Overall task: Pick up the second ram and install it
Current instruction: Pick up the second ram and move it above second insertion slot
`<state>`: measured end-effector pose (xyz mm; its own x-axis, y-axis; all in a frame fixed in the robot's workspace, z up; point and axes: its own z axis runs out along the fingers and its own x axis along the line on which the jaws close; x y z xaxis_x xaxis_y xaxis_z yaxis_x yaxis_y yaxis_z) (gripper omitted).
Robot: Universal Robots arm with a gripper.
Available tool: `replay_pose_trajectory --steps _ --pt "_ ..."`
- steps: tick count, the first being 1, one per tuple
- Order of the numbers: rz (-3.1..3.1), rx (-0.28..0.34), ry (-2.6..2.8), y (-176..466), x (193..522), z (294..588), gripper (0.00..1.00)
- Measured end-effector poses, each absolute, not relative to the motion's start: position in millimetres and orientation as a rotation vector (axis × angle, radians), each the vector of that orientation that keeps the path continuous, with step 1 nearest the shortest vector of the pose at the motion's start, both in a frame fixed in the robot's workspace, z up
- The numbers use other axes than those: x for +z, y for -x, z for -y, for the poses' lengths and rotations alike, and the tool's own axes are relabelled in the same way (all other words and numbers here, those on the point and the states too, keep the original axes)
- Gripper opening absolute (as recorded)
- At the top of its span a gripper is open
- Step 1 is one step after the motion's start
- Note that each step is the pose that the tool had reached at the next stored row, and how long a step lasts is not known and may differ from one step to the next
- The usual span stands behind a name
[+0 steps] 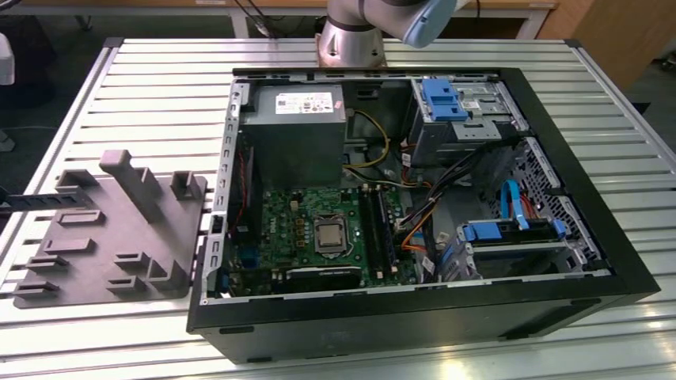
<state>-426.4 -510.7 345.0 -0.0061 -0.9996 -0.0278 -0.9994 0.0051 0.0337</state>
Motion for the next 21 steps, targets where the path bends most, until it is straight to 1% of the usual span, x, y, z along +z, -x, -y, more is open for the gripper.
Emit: replay_pose_trajectory --steps 15,16,21 --pt "2.224 -0.068 -2.212 426 363 510 0.11" --pt "2.224 -0.068 -2.212 426 369 510 0.11" --pt "2.224 -0.068 -2.212 426 377 510 0.11"
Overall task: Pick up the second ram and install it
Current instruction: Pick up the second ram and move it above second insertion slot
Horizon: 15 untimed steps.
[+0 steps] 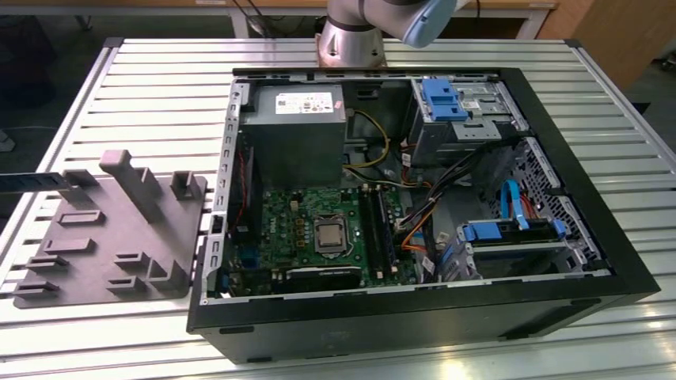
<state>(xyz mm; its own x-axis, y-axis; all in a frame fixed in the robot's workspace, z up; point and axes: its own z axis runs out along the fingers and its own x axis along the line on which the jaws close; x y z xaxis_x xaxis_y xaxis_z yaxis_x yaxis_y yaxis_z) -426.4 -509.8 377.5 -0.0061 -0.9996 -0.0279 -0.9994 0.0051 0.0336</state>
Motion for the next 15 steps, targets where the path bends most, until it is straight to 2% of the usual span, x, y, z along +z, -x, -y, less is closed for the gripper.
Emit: replay_pose_trajectory --steps 15 --pt "2.224 -0.069 -2.212 426 401 510 0.11"
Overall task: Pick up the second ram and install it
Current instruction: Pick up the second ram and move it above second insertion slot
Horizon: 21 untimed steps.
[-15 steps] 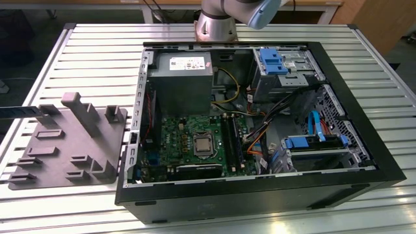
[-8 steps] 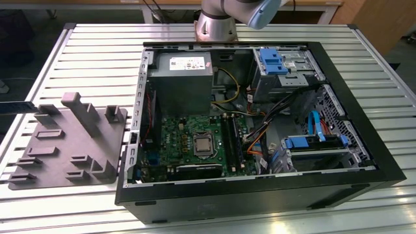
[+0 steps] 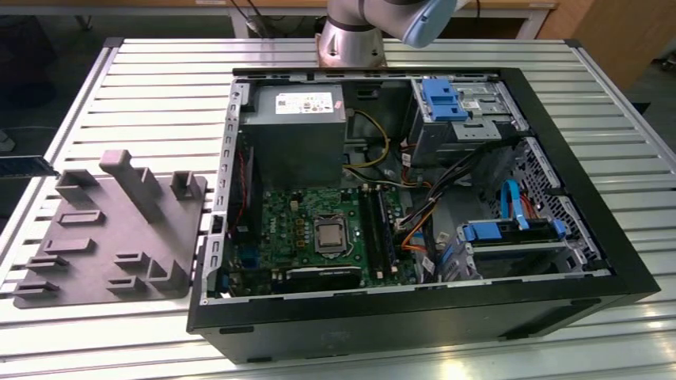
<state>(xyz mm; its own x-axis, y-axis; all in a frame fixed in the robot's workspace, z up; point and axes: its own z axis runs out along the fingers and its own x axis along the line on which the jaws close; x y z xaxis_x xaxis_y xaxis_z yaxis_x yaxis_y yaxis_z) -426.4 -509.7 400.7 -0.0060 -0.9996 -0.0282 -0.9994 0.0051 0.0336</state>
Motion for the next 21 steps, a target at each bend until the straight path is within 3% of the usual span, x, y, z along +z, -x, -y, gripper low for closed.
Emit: replay_pose_trajectory --steps 21 --pt "2.225 -0.069 -2.212 418.7 410.6 509.6 0.11"
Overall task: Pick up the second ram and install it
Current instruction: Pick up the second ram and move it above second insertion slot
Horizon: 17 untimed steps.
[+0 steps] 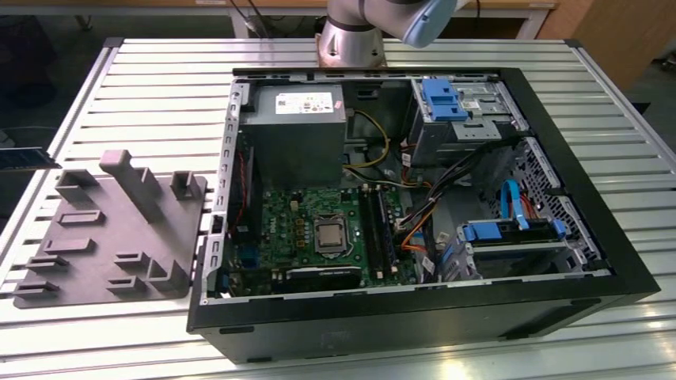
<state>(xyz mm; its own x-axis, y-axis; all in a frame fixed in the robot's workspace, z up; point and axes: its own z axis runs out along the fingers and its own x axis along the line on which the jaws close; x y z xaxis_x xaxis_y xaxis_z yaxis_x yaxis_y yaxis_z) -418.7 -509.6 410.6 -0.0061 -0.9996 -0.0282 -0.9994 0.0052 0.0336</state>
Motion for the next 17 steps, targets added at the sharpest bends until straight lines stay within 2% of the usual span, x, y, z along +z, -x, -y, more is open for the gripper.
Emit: replay_pose_trajectory --steps 17 --pt "2.225 -0.069 -2.212 404 411 510 0.11"
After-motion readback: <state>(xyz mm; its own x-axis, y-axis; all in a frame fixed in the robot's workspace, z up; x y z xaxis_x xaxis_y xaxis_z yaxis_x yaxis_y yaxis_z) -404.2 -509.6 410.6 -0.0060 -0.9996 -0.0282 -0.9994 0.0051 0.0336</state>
